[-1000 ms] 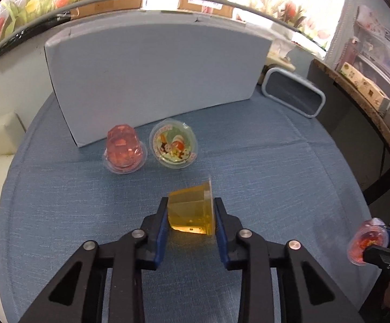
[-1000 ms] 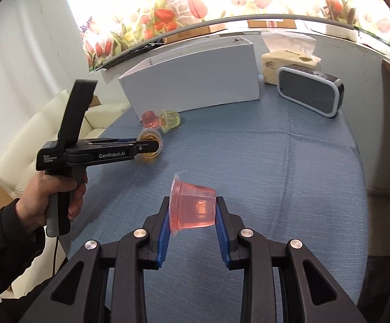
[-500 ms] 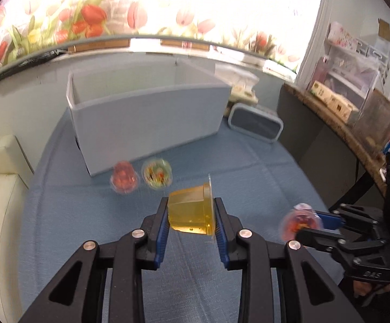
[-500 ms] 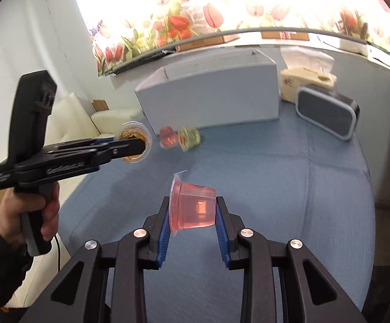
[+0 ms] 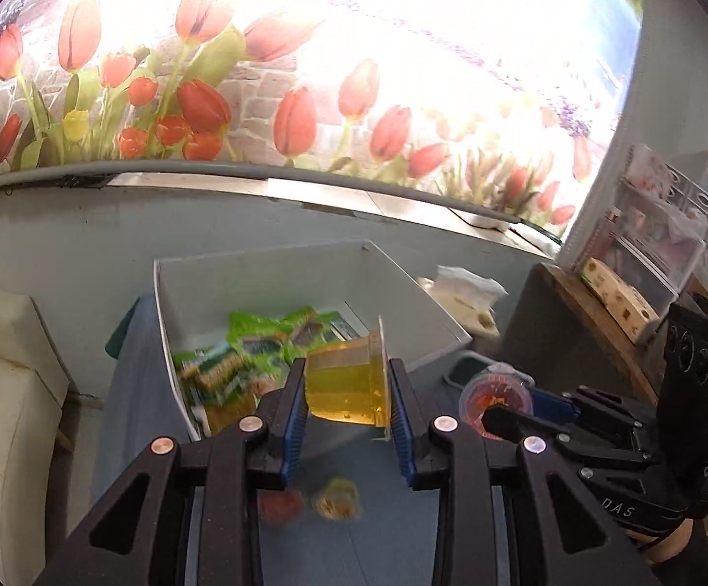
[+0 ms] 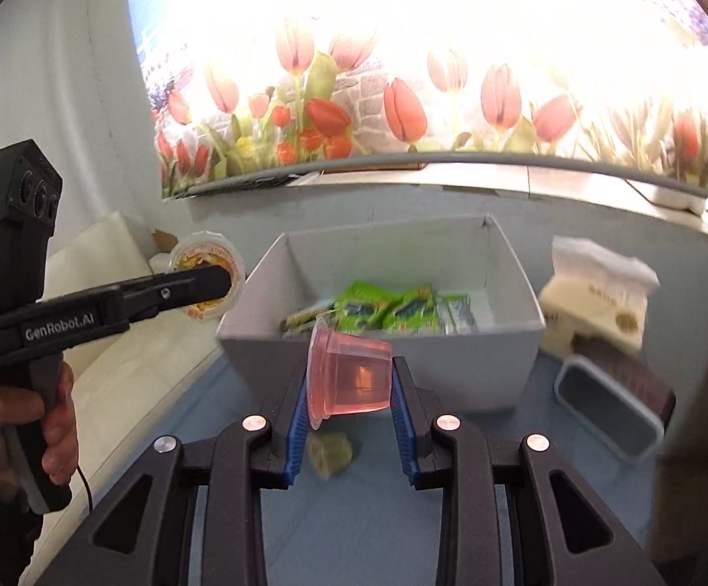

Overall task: Organize snacks
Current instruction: 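Lower both jelly cups into the white box and open both tools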

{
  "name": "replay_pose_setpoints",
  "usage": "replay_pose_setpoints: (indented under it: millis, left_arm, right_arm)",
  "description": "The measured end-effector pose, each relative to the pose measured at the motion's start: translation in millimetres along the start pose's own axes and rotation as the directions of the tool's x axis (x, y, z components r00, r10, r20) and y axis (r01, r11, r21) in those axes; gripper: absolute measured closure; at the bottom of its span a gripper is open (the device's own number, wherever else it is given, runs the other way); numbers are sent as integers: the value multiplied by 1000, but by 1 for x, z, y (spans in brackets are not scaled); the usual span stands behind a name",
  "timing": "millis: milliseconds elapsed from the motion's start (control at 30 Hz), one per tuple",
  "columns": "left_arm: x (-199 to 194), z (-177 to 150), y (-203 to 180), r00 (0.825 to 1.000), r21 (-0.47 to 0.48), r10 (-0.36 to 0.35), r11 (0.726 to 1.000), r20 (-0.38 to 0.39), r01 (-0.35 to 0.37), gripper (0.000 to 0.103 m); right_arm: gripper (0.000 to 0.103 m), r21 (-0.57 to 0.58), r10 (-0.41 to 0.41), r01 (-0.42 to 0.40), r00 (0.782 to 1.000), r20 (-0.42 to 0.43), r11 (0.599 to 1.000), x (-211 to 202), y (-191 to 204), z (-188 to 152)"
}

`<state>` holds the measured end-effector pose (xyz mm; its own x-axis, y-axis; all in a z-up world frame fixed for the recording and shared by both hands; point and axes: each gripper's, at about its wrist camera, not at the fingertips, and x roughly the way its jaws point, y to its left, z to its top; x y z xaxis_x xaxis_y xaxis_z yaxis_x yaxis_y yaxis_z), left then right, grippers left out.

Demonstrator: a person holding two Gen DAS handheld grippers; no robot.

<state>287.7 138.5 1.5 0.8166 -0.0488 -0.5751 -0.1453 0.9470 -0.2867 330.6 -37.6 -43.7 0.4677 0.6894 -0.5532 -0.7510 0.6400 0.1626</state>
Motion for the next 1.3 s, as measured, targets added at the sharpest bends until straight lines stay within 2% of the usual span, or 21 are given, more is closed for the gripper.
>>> replay_pose_setpoints:
  millis: [67, 200, 400, 433, 467, 500, 533, 567, 633, 867, 967, 1167, 1300]
  left_arm:
    - [18, 15, 10, 1000, -8, 11, 1000, -19, -11, 69]
    - [53, 28, 30, 998, -4, 37, 999, -48, -38, 69]
    - [83, 30, 45, 995, 10, 57, 998, -85, -57, 67]
    - [85, 31, 46, 994, 13, 66, 998, -88, -65, 62]
    - [85, 31, 46, 993, 14, 85, 996, -86, -84, 36]
    - [84, 30, 47, 991, 9, 106, 994, -79, -106, 0]
    - [81, 29, 48, 993, 4, 104, 995, -60, -104, 0]
    - [79, 29, 48, 994, 9, 97, 995, -49, -97, 0]
    - [77, 26, 49, 993, 18, 107, 994, -52, -106, 0]
    - [67, 17, 58, 990, 14, 134, 991, -53, -134, 0]
    - [57, 11, 60, 989, 2, 135, 991, -55, -135, 0]
    - [15, -9, 50, 991, 3, 129, 992, -33, -129, 0]
    - [-24, -39, 33, 990, 34, 139, 990, -5, -139, 0]
  right_arm:
    - [70, 5, 0, 0, 1000, 16, 1000, 18, -5, 20]
    - [70, 11, -33, 33, 999, -15, 999, 58, -16, 45]
    - [70, 12, -77, 78, 994, -73, 997, 93, -39, 65]
    - [70, 20, -82, 84, 993, -80, 996, 97, -42, 66]
    - [67, 29, -79, 82, 993, -92, 996, 100, -45, 68]
    - [57, 42, -90, 94, 991, -102, 995, 103, -49, 69]
    - [22, 50, -109, 114, 989, -101, 992, 104, -50, 70]
    - [1, 50, -126, 131, 988, -88, 990, 103, -51, 70]
    - [1, 43, -143, 146, 988, -54, 988, 99, -52, 69]
    - [1, 18, -188, 190, 980, -62, 982, 79, -47, 51]
    - [1, 19, -172, 173, 984, -52, 985, 66, -39, 39]
    - [1, 40, -151, 153, 988, -37, 987, 38, -14, -9]
    - [1, 68, -110, 116, 991, -75, 991, 36, 3, -51]
